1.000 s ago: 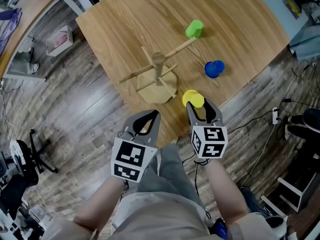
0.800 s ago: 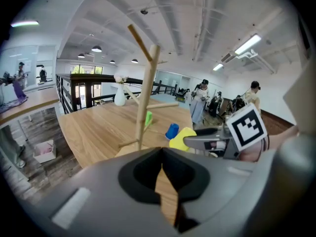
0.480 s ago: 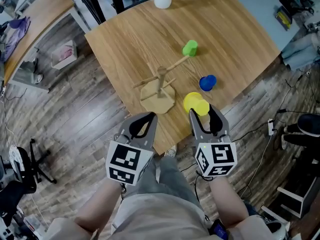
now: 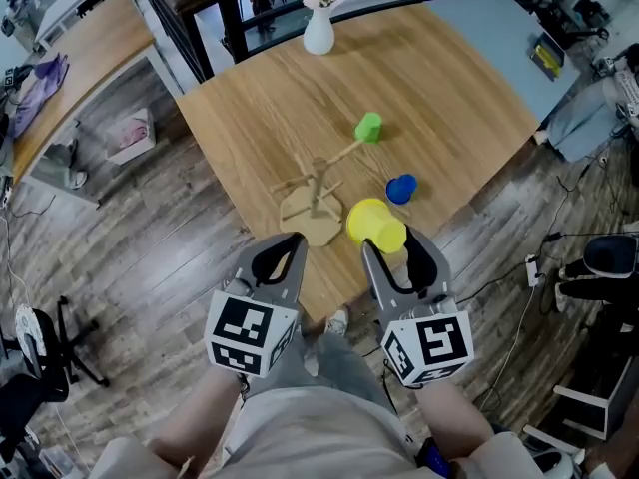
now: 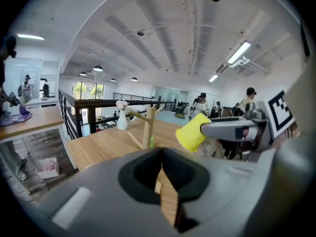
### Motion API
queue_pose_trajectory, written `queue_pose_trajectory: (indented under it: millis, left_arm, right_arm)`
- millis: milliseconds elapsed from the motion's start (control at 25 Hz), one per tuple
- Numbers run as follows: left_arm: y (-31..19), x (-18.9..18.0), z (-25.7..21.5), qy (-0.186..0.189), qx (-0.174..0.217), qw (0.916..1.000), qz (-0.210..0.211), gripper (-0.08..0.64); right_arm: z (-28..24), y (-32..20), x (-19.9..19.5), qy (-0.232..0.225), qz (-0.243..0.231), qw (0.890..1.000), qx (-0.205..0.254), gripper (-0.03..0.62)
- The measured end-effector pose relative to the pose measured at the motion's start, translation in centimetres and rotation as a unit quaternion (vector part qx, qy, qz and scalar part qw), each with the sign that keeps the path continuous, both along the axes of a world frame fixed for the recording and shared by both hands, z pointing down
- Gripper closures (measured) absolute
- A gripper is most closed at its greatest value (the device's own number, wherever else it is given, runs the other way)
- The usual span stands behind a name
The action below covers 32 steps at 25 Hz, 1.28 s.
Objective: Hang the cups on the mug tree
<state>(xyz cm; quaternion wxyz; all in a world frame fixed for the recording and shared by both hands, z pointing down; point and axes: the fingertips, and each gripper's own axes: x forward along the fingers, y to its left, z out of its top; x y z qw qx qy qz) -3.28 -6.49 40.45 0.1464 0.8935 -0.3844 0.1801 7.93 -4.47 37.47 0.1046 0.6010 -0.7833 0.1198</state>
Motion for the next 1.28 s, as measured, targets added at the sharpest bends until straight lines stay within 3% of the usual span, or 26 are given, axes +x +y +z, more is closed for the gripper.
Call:
queue_pose_trajectory:
  millis: [560, 1280]
  left_arm:
    - [0.7, -2.4, -2.9, 0.006, 0.016, 0.9995, -0.025, 0.557]
    - [0.2, -3.8, -1.0, 0.003, -0.002, 0.999, -0.045, 0.557]
  right_arm:
    - [-1.9, 0.3, -3.2, -0.005, -0.047, 0.999, 0.015, 0.362]
    - [3.1, -1.4, -4.8, -0.011, -0.062, 0.998, -0.026, 0.362]
